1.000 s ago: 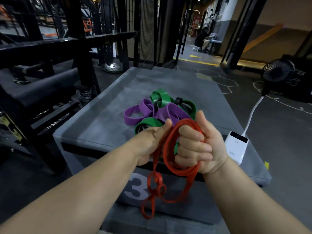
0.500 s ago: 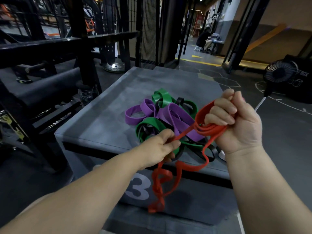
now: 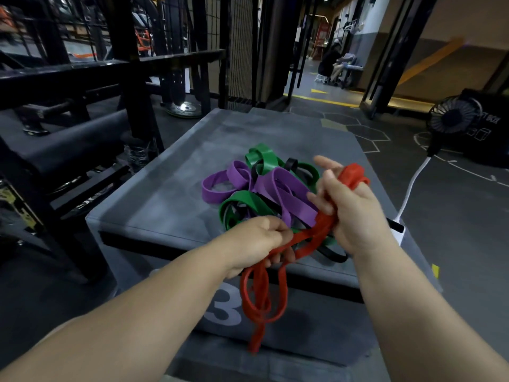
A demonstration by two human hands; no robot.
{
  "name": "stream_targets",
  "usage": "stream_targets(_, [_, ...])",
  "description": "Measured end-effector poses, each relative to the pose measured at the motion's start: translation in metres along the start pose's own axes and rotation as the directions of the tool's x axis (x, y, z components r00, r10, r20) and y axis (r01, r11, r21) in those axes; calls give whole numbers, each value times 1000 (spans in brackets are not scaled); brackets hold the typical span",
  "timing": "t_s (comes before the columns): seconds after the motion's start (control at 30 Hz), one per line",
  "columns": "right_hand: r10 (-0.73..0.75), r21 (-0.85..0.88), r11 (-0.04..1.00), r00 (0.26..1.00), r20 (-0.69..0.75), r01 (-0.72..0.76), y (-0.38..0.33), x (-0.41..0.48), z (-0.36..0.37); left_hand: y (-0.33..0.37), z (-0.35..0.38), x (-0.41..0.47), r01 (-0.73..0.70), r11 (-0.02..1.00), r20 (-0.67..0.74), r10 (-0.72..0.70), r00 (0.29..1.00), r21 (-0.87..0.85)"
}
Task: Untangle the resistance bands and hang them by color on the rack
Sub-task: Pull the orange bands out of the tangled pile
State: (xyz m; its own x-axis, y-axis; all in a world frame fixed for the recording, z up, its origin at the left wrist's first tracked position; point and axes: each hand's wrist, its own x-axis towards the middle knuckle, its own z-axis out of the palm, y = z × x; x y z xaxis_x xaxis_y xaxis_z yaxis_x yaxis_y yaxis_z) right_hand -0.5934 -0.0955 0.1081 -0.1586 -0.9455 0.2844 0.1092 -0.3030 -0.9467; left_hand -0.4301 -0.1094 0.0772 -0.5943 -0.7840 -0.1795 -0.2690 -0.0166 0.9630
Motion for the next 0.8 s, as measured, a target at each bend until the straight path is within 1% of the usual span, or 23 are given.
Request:
stream_targets(0.13, [17,-289,957,991,132,23,12,-4,7,2,-1,0,-45,999,-4,45,999,11])
stream_targets(0.2, [43,-388,921,980,196,37,12,-8,13,3,-4,-1,-48,999,-10,48,999,3])
stream_targets(0.27, [48,-469,880,969,244,74,9,-11,18,4,-7,-1,-41,999,-46,40,998,-8])
stream_targets(0.33, [41,-519,849,968,248,97,10,-13,21,5,-11,-1,-30,998,-68,26,997,-52])
stream_targets(0.43, [125,-522,853,965,229,13,18,-13,23,5,-15,-1,-30,988,-102,14,995,-152])
stream_targets(0.47, [138,-541,841,964,228,8,20,-13,23,5,-16,-1,-31,986,-104,14,994,-162])
stream_targets(0.53, [124,-614,788,965,231,46,20,-13,23,5,-16,-2,-16,987,-82,3,997,-157])
stream_targets(0.63, [131,-712,698,965,229,74,19,-10,21,4,-18,-1,31,998,-60,-34,998,-62])
stream_targets(0.73, [174,-793,604,957,232,83,22,-9,18,4,-20,0,42,984,-48,-34,998,173])
stream_targets(0.8, [178,-831,546,954,240,107,23,-9,17,5,-21,1,24,950,26,-34,999,312])
